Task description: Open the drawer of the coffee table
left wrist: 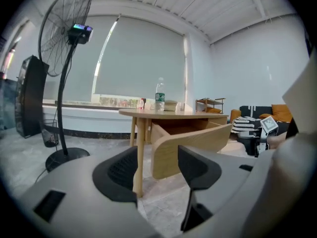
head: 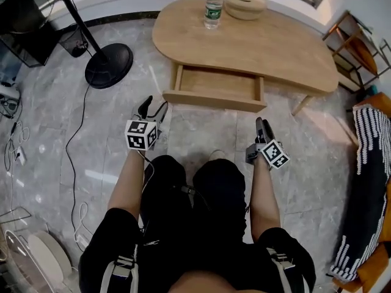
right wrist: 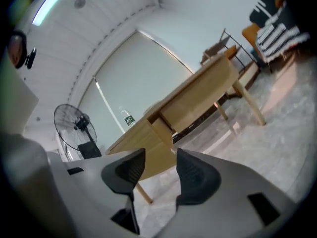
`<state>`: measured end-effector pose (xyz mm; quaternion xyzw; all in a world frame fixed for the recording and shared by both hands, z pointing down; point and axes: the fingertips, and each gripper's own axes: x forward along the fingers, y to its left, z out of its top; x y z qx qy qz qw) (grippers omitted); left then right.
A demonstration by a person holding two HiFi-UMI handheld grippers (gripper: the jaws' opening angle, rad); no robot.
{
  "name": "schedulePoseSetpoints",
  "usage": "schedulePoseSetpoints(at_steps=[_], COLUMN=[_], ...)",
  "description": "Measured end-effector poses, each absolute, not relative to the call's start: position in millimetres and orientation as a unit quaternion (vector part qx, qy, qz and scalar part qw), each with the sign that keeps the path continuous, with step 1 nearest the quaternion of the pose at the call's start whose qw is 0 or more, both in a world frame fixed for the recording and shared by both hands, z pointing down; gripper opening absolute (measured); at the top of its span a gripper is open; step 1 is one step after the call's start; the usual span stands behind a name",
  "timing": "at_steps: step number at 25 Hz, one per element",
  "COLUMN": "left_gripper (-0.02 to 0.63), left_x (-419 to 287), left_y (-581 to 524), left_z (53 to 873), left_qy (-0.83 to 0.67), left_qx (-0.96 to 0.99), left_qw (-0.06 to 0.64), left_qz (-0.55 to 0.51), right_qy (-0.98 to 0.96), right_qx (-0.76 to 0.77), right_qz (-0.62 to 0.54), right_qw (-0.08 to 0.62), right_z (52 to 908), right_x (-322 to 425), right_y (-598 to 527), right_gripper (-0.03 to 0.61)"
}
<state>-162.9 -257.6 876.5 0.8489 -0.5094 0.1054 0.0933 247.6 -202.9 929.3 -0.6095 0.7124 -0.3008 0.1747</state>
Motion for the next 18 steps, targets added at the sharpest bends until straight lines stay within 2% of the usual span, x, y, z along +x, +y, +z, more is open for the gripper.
schedulePoseSetpoints(at_steps=[5, 9, 10, 11, 12, 15, 18], left_gripper=[0.259, 0.167, 0.103, 0.057, 0.041, 0.029, 0.028], left_x=[-172, -165, -161, -155, -149, -129, -113], left_y=[-232, -214, -209, -203, -197, -186, -187], left_z=[810, 756, 743, 730, 719, 700, 702], left_qy=[-0.54, -0.567, -0.569, -0.57, -0.57, -0.566, -0.555], left_qx=[0.836, 0.82, 0.82, 0.819, 0.819, 0.821, 0.828], left_qw=[0.041, 0.019, 0.011, 0.0, -0.013, -0.045, -0.042], left_qz=[0.087, 0.075, 0.069, 0.063, 0.061, 0.066, 0.07], right_qy=[0.724, 0.732, 0.731, 0.729, 0.729, 0.737, 0.746], right_qx=[-0.672, -0.68, -0.681, -0.683, -0.682, -0.672, -0.662], right_qz=[-0.127, 0.0, 0.024, 0.043, 0.057, 0.071, 0.067], right_qw=[0.086, 0.046, 0.036, 0.025, 0.016, 0.012, 0.011], right_z=[833, 745, 728, 715, 706, 689, 686], right_x=[241, 210, 202, 194, 185, 162, 144], right_y=[-180, -172, -170, -168, -167, -163, -167], right_gripper=[0.176, 0.135, 0.104, 0.052, 0.017, 0.017, 0.015])
